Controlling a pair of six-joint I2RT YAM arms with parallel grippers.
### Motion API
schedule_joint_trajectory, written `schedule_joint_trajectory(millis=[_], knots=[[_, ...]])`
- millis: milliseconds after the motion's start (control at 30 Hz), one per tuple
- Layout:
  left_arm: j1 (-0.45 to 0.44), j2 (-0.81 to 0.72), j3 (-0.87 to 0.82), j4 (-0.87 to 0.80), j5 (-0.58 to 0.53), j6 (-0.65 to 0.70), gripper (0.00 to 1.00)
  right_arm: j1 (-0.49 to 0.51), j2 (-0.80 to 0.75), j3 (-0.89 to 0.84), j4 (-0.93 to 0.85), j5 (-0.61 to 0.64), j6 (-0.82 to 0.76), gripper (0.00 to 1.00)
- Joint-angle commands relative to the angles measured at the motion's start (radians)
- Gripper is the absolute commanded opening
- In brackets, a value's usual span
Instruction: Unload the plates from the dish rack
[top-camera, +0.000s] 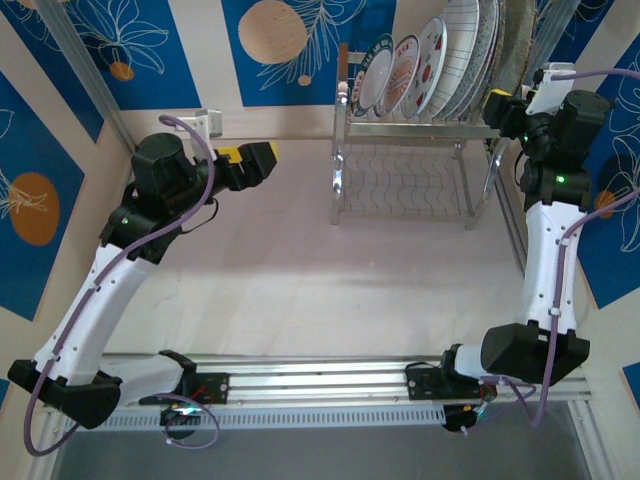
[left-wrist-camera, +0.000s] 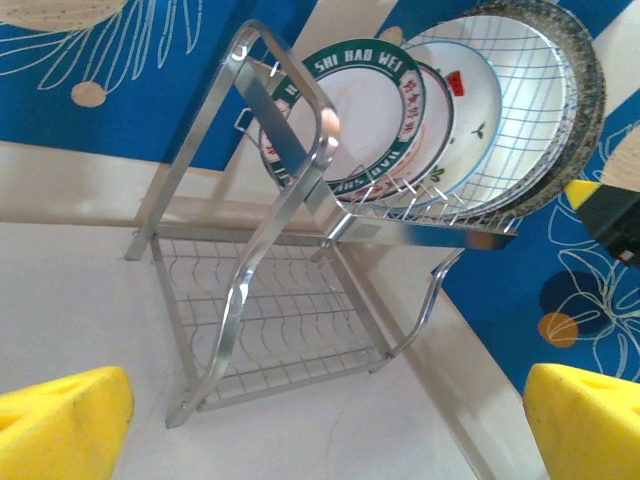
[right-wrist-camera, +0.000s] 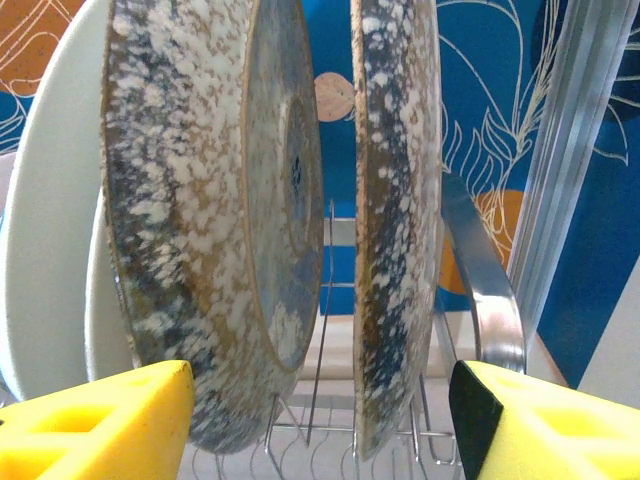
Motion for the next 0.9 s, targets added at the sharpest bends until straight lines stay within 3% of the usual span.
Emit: schedule_joint_trajectory(millis=[0,367,867], knots=[[-0.012,-0.006,0.042,0.085,0.039,0.028,1.0,-0.009,0.021,-0.01,0.095,-0.034,-0.026,0.69],[-0.012,0.059,0.209,0.164,0.117,0.034,1.0,-0.01,0.078,-0.014,0.182,-0.039,-0.019,0.69],[-0.014,0.06,0.216,0.175,0.114,0.011,1.0,0.032,0.117,0.0,0.18,0.077,-0.029,0.56]])
